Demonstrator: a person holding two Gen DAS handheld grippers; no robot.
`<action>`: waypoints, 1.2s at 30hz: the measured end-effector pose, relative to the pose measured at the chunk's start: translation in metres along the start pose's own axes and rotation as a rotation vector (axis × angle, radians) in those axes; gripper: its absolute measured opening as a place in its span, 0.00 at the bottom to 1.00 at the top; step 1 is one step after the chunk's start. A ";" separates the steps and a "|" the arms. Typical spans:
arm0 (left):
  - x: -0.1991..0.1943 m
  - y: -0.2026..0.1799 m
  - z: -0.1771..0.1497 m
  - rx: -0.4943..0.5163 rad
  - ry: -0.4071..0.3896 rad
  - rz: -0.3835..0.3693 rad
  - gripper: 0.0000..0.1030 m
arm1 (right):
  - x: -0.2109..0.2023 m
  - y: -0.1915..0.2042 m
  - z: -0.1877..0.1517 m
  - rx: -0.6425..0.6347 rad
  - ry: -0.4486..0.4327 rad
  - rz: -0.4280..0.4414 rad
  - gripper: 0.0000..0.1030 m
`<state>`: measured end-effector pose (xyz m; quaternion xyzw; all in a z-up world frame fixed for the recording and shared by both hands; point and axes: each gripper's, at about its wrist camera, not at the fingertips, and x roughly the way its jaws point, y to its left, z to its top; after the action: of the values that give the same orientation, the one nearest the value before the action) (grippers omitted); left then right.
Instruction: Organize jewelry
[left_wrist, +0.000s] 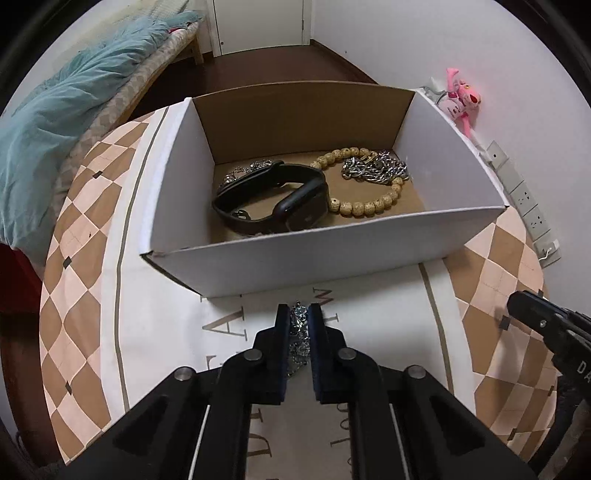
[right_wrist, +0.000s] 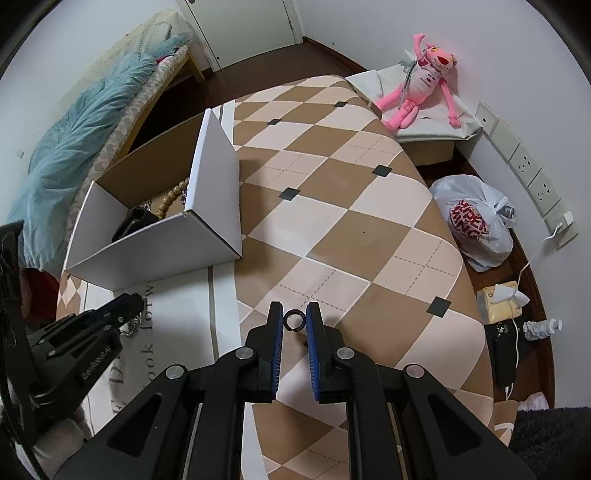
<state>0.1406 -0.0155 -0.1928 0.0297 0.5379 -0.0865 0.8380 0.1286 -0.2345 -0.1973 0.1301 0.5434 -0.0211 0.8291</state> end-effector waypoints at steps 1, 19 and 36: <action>-0.004 0.000 -0.002 0.002 -0.005 -0.006 0.06 | -0.001 0.000 0.000 -0.002 -0.002 0.000 0.13; -0.145 0.016 0.063 -0.045 -0.202 -0.240 0.03 | -0.082 0.051 0.061 -0.092 -0.095 0.189 0.13; -0.054 0.054 0.143 -0.148 0.038 -0.155 0.08 | 0.024 0.105 0.155 -0.194 0.240 0.244 0.13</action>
<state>0.2569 0.0232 -0.0865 -0.0724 0.5595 -0.1106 0.8182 0.2954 -0.1671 -0.1409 0.1160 0.6180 0.1480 0.7633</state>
